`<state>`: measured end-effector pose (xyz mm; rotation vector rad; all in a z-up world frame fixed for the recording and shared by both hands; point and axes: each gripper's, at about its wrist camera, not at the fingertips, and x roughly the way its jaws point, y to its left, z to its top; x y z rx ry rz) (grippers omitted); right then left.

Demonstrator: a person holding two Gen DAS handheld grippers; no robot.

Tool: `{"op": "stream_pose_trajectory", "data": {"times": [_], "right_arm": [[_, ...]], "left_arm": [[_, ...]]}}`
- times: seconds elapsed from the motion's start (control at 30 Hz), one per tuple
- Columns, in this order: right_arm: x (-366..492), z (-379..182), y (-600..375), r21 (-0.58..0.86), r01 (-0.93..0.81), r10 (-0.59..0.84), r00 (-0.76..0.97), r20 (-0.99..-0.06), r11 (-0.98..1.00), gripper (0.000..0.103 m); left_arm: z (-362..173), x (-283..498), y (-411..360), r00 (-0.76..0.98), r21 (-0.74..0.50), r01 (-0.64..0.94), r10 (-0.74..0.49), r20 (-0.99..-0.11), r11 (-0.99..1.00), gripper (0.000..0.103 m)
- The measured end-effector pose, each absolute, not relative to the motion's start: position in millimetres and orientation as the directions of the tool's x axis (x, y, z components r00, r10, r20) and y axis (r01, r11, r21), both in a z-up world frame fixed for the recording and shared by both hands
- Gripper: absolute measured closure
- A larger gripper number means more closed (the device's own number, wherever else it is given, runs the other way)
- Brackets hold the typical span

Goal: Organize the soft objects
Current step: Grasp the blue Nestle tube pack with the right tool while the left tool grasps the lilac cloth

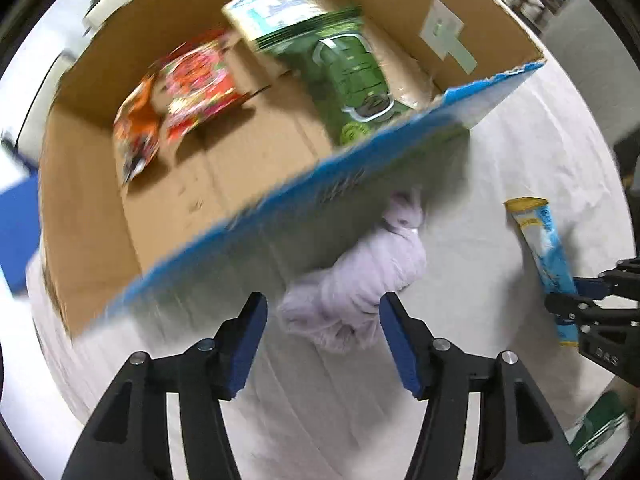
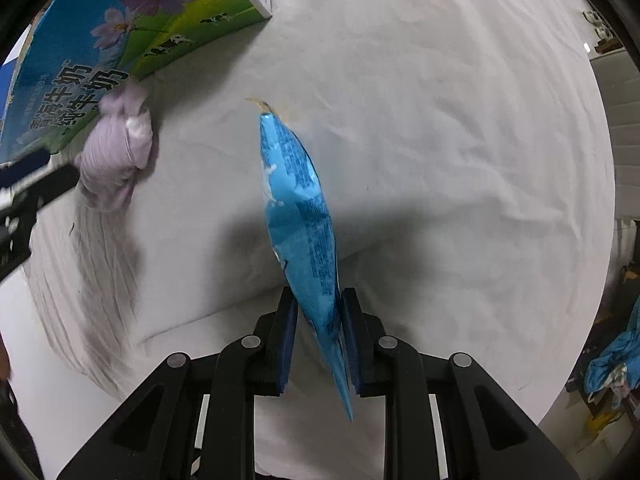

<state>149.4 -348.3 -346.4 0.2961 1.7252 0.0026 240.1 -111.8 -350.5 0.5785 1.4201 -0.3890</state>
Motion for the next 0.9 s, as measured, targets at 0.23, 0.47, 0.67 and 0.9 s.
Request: {"op": "stream_pose_trajectory", "data": {"times": [0.23,0.47,0.67,0.9], "right_arm": [[159.1,-348.2,-332.3,0.157,0.185,0.186,-0.152,-0.971,0.970,0.079],[167.8,-359.1,-313.0,0.134,0.204,0.169,-0.165,-0.972,0.970,0.084],[161.3,-359.3,-315.4,0.169,0.231,0.210,-0.165,-0.964,0.958,0.085],[152.2,-373.0,-310.0,0.152,0.199,0.188,-0.178,-0.966,0.968,0.085]], "left_arm": [[-396.6,236.6,-155.5,0.096,0.248,0.677,0.251,-0.963,0.692,0.045],[-400.3,236.2,-145.7,0.048,0.193,0.591,0.204,-0.978,0.783,0.067],[-389.3,207.7,-85.0,-0.116,-0.034,0.283,-0.001,-0.993,0.958,0.067],[-412.4,185.2,-48.4,-0.196,-0.109,0.098,-0.088,-0.977,0.989,0.067]]}}
